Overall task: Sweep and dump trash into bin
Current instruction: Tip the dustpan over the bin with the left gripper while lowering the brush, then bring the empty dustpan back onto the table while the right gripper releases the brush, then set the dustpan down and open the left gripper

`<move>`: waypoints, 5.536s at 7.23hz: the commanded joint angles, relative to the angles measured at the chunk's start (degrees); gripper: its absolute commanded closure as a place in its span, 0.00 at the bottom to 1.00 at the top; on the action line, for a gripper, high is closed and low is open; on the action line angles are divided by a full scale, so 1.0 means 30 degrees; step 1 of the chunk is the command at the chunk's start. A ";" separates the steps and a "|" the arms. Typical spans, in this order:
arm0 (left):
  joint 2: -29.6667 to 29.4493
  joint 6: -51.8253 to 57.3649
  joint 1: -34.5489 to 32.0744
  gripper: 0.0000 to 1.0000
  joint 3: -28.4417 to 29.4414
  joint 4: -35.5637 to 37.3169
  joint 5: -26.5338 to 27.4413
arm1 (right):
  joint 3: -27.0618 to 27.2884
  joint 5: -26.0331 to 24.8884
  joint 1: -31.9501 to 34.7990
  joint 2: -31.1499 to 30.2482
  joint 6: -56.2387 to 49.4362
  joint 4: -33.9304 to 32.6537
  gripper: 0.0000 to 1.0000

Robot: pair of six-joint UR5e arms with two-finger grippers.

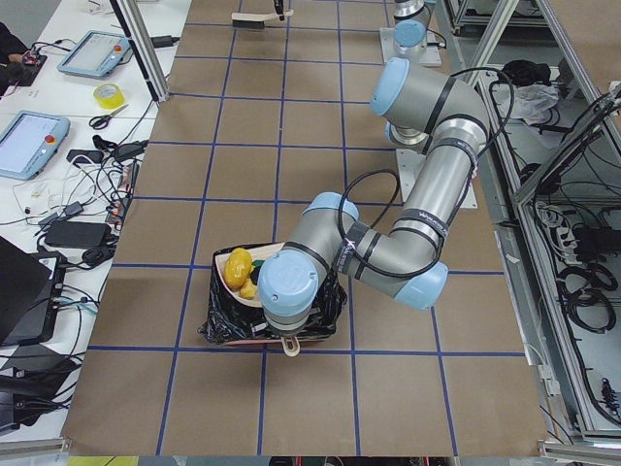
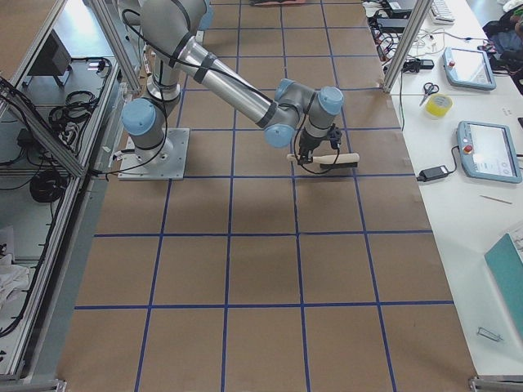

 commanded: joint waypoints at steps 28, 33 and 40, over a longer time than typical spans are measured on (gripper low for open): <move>0.3529 -0.8658 -1.2353 1.00 -0.5815 0.0239 -0.0463 | -0.3119 0.0946 0.6311 -0.6667 0.5387 0.5978 0.00; 0.2504 -1.1869 -1.6611 1.00 -1.1241 0.6384 -0.0288 | -0.2915 0.0712 0.6281 -0.6724 0.5035 0.5979 0.00; 0.1509 -1.0405 -1.6060 1.00 -1.1565 0.7975 0.0592 | -0.2562 0.0712 0.6281 -0.6754 0.5064 0.5714 0.00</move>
